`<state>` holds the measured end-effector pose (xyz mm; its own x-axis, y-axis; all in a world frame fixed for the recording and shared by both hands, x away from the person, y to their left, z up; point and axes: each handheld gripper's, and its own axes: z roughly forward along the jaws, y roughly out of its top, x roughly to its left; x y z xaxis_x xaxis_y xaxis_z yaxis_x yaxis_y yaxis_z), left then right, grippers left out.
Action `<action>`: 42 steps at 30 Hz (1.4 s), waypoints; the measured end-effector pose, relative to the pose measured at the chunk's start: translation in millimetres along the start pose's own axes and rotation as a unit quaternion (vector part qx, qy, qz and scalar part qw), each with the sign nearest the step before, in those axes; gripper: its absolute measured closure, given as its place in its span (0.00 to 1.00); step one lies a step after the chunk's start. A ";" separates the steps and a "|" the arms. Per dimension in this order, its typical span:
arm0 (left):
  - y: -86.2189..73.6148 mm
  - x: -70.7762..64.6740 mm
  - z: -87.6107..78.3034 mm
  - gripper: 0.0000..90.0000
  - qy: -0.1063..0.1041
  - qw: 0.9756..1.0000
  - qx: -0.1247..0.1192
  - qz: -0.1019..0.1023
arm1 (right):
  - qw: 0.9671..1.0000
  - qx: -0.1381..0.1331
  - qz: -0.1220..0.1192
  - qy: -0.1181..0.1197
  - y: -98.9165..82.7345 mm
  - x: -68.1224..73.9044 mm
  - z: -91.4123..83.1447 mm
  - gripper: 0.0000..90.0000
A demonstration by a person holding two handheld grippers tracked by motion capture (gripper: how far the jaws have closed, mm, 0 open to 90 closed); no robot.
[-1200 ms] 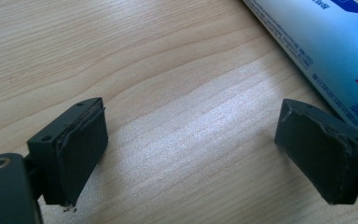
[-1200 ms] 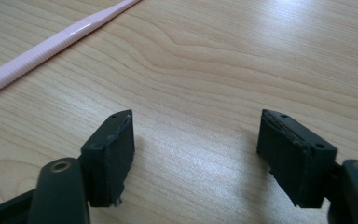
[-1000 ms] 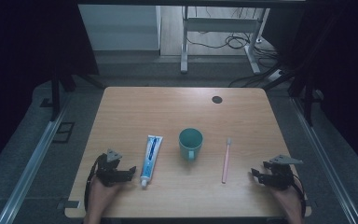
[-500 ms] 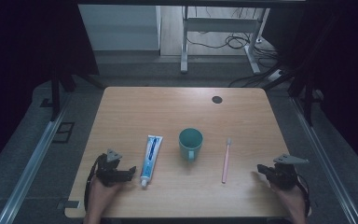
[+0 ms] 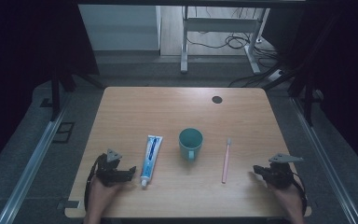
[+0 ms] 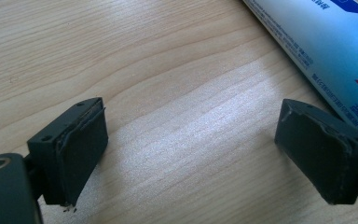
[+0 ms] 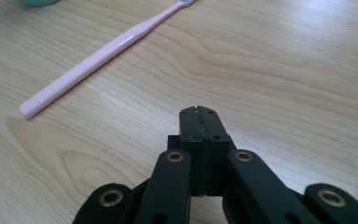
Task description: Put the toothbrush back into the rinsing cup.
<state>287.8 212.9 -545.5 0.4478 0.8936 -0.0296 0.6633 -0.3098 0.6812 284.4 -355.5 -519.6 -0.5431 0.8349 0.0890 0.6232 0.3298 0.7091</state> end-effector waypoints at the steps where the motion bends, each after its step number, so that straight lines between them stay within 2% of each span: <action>1: 0.0 0.1 0.0 0.10 0.000 1.000 0.000 0.000 | 1.000 0.001 -0.002 0.003 0.9 1.5 1.1 0.99; 23: 0.0 0.0 0.0 0.10 0.000 1.000 0.000 0.000 | 0.998 0.021 -0.028 0.055 25.1 32.1 24.2 0.99; 36: 0.0 -0.1 0.0 0.10 0.000 1.000 0.000 0.000 | 0.995 0.025 -0.045 0.089 41.3 52.8 37.6 0.99; 42: 0.0 0.0 0.0 0.10 0.000 1.000 0.000 0.000 | 0.993 0.035 -0.053 0.101 48.0 65.4 47.4 0.99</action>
<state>287.8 212.8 -545.5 0.4478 0.8937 -0.0288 0.6632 -0.3103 0.6811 305.5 -264.2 -512.9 -0.7049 0.6909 0.1603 0.5907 0.4469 0.6718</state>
